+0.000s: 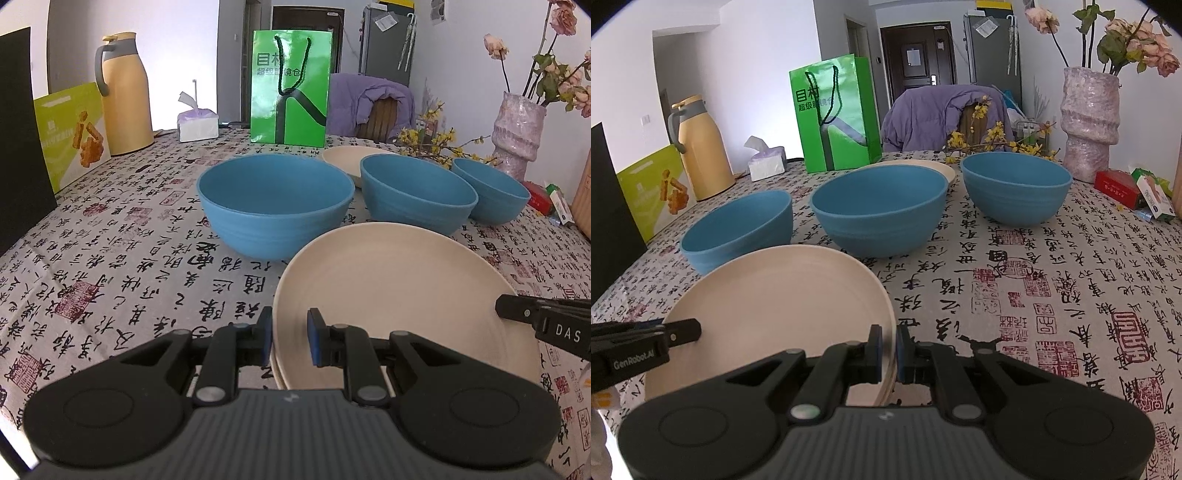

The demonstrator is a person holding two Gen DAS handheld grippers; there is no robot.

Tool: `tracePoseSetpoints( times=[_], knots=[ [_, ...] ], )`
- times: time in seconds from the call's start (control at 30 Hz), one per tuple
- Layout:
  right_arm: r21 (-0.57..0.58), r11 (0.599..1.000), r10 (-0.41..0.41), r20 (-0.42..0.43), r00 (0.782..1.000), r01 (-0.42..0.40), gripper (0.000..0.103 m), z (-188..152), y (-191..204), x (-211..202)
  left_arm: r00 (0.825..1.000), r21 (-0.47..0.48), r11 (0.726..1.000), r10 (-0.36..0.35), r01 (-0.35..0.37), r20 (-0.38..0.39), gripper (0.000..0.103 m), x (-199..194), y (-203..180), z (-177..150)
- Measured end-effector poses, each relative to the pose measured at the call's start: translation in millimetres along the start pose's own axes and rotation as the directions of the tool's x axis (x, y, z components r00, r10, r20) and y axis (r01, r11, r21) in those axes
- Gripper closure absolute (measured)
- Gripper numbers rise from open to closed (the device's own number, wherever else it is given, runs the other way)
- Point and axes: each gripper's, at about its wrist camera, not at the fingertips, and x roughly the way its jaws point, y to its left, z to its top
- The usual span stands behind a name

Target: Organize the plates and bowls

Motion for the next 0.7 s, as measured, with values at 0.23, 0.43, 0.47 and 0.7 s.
tracePoseSetpoints(
  times=[0.23,0.43,0.47,0.7],
  knots=[
    [-0.011,1.000,-0.012,-0.005,1.000,0.012,0.095,-2,3,2,1.000,0.008,1.000,0.009,-0.009,-0.004,0.084,-1,-2,0],
    [-0.016,1.000,-0.011,0.000,1.000,0.011,0.095,-3,3,2,1.000,0.027,0.999,0.023,-0.023,0.003,0.084,1,-5,-1],
    [-0.018,1.000,-0.012,0.001,1.000,0.012,0.095,-4,3,2,1.000,0.030,0.999,0.026,-0.026,0.005,0.084,1,-6,-1],
    [-0.035,0.999,-0.020,0.008,1.000,0.020,0.095,-6,4,3,0.998,0.074,0.996,0.058,-0.059,0.011,0.083,3,-11,-3]
  ],
)
